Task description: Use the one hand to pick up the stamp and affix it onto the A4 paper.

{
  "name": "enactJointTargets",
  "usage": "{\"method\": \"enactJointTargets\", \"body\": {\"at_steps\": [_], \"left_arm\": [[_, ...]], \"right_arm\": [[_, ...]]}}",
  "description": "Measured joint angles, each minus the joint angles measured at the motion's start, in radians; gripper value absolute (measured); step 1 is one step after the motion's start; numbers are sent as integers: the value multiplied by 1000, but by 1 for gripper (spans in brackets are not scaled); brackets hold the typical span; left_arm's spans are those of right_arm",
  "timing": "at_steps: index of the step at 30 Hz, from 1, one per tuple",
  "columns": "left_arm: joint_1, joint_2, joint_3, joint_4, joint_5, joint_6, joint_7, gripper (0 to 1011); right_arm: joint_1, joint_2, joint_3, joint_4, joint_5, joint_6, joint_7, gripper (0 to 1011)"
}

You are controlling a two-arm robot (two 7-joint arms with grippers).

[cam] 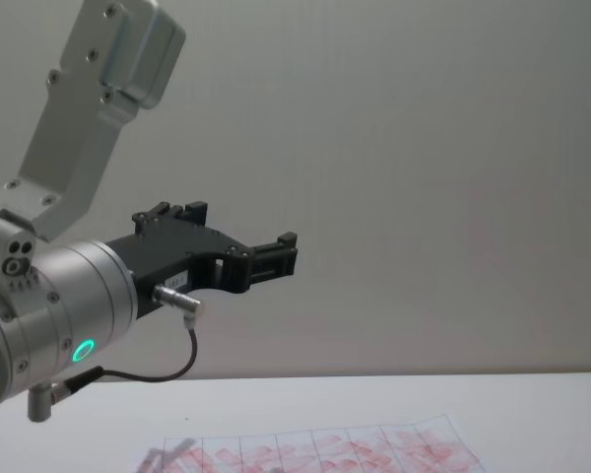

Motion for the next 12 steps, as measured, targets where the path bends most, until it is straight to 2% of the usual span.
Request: {"method": "enactJointTargets", "body": {"at_steps": [9, 12], "left_arm": [[0, 0, 0, 0, 0, 0, 0, 1001], [0, 0, 0, 0, 0, 0, 0, 1001]], "right_arm": [[1, -1, -1, 1, -1, 1, 1, 992], [1, -1, -1, 1, -1, 1, 1, 1001]]}}
